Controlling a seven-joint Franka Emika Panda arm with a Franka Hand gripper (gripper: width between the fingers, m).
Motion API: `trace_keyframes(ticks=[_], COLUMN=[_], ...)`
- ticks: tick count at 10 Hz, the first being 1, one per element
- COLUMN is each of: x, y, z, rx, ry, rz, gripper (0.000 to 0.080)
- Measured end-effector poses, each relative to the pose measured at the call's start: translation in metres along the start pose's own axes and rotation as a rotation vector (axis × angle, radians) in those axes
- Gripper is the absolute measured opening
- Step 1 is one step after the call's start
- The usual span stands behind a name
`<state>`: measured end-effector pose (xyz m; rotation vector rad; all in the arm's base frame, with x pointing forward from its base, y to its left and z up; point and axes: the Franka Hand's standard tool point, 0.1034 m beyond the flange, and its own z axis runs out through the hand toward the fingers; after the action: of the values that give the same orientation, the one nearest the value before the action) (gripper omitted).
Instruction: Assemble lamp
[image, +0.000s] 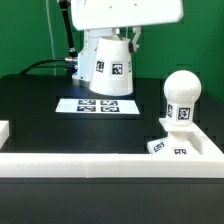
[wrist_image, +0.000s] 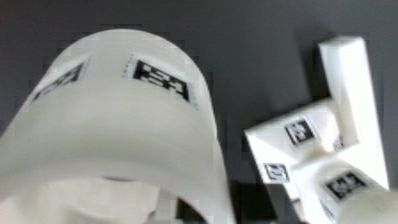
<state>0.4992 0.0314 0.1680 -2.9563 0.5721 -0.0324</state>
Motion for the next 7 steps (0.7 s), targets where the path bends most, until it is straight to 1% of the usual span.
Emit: trace_keyframes(ticks=[1,4,5,6,7], x=[-0.001,-0.001,-0.001,0.001,0.006], y=[0.002,0.002,-0.001,-0.015,-0.031], z=[0.001,0.002,0.001,-0.006,-0.015], rx=[-0.001,-0.002,0.002,0.020,0.039], ry=[-0.003,-0.004,-0.006,-0.014,-0.006], rz=[-0.002,-0.002,0.000,-0.001,0.027], gripper=[0.0044,0.0044,0.0044,0.0044,0.0044])
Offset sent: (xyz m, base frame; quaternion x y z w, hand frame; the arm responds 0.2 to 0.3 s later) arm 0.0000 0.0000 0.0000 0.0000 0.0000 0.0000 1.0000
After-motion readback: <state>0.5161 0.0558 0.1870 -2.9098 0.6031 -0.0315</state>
